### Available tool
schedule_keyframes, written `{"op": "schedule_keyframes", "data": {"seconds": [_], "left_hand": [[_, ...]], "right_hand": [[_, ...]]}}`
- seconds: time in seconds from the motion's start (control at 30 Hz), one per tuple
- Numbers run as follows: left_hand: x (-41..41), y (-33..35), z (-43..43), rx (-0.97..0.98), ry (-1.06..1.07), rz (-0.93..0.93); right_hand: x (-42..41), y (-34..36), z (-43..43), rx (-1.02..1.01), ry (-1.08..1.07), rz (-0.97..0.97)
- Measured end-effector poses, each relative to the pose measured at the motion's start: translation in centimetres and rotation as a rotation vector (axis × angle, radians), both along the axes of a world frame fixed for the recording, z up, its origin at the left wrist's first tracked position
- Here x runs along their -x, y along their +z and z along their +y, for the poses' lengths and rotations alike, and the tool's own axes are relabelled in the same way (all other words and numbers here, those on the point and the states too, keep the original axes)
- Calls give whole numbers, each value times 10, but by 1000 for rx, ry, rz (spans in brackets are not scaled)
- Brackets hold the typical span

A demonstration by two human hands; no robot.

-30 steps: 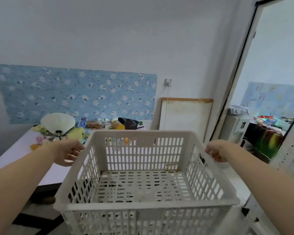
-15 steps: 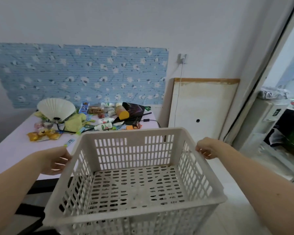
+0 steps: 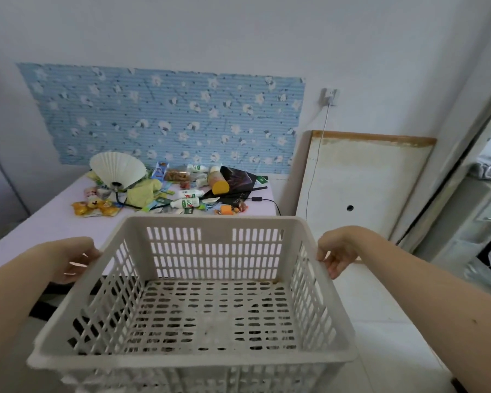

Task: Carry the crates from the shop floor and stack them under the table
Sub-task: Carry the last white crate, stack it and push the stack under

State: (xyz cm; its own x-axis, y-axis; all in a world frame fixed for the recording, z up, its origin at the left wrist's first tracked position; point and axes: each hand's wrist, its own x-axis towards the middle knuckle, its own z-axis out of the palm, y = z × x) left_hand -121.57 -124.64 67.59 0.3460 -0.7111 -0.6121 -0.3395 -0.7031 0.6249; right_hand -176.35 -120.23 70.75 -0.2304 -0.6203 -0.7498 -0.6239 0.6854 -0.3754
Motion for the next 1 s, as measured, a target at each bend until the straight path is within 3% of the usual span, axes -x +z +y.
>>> {"op": "schedule_keyframes", "data": {"seconds": [0.2,0.43,0.67,0.87,1.0], "left_hand": [[18,5,9,147,36,-40],[4,-14,10,87,19,-67],[9,-27,19,163,15,-115],[25,-34,25,340,-130,-425],[27,-49,37,384,-288,-697]], "right_hand": [[1,1,2,68,37,-15],[-9,-14,4,34,97,5],[-17,-12,5,27,80,67],[-35,-9,23,133,41,141],[-54,-30,47,427,-50,285]]}}
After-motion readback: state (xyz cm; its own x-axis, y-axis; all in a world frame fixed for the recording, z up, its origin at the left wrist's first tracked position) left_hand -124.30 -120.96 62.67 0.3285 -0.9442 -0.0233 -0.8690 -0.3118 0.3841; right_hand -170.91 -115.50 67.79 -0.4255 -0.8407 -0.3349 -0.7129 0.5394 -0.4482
